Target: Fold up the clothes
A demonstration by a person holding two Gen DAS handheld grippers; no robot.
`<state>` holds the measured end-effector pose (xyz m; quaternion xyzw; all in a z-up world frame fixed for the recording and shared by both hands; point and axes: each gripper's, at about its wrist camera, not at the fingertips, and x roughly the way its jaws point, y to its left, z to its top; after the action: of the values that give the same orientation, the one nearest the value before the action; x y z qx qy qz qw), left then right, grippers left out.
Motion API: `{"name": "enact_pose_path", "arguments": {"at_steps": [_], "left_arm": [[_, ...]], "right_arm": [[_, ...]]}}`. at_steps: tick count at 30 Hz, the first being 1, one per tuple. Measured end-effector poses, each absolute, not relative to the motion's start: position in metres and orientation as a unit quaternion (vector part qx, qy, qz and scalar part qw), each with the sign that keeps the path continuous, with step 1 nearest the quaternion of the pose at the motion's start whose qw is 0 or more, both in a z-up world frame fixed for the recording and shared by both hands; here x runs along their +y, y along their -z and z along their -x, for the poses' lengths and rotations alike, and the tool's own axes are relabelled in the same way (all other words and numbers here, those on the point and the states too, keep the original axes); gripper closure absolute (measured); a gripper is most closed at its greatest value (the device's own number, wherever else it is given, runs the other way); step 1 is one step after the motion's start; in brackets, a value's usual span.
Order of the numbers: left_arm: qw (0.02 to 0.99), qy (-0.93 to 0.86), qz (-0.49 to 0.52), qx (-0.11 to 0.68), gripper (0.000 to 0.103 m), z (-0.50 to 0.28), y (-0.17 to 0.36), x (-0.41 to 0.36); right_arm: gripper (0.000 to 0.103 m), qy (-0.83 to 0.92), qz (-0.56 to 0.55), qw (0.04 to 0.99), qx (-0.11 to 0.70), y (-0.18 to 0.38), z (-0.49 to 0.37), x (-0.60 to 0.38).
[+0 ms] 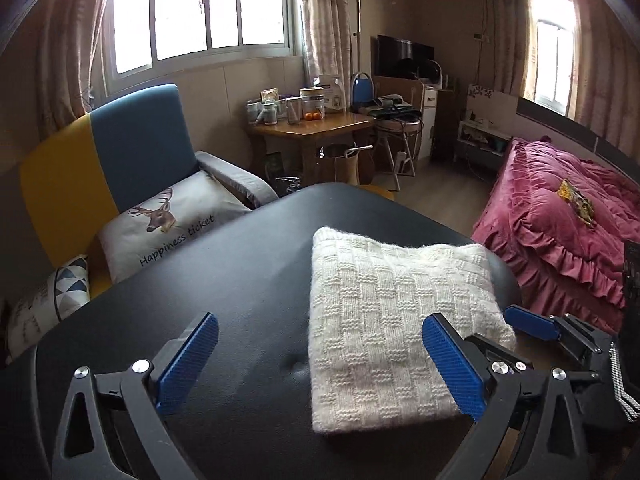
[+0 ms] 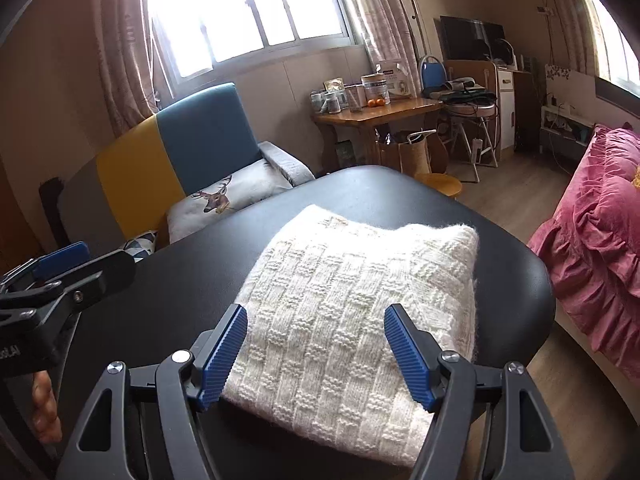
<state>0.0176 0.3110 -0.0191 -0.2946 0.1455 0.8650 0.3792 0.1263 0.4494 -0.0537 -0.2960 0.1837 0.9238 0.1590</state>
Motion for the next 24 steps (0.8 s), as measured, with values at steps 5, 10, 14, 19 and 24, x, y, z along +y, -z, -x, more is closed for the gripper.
{"name": "enact_pose_path", "arguments": {"at_steps": [5, 10, 14, 19, 24], "left_arm": [[0.316, -0.897, 0.278, 0.134, 0.0, -0.023, 0.007, 0.293], [0.284, -0.909, 0.265, 0.149, 0.0, -0.027, 0.001, 0.288], [0.296, -0.905, 0.275, 0.134, 0.0, -0.026, 0.0, 0.286], [0.303, -0.904, 0.271, 0.134, 0.0, -0.03, 0.001, 0.288], [0.307, -0.904, 0.266, 0.131, 0.0, -0.032, 0.004, 0.289]], "right_arm": [[0.03, -0.925, 0.31, 0.138, 0.172, 0.057, -0.117, 0.44], [0.03, -0.923, 0.322, 0.127, 0.169, 0.065, -0.117, 0.433], [0.03, -0.921, 0.329, 0.127, 0.167, 0.07, -0.118, 0.433], [0.03, -0.918, 0.333, 0.132, 0.17, 0.076, -0.122, 0.434], [0.03, -0.917, 0.333, 0.137, 0.172, 0.078, -0.124, 0.438]]}}
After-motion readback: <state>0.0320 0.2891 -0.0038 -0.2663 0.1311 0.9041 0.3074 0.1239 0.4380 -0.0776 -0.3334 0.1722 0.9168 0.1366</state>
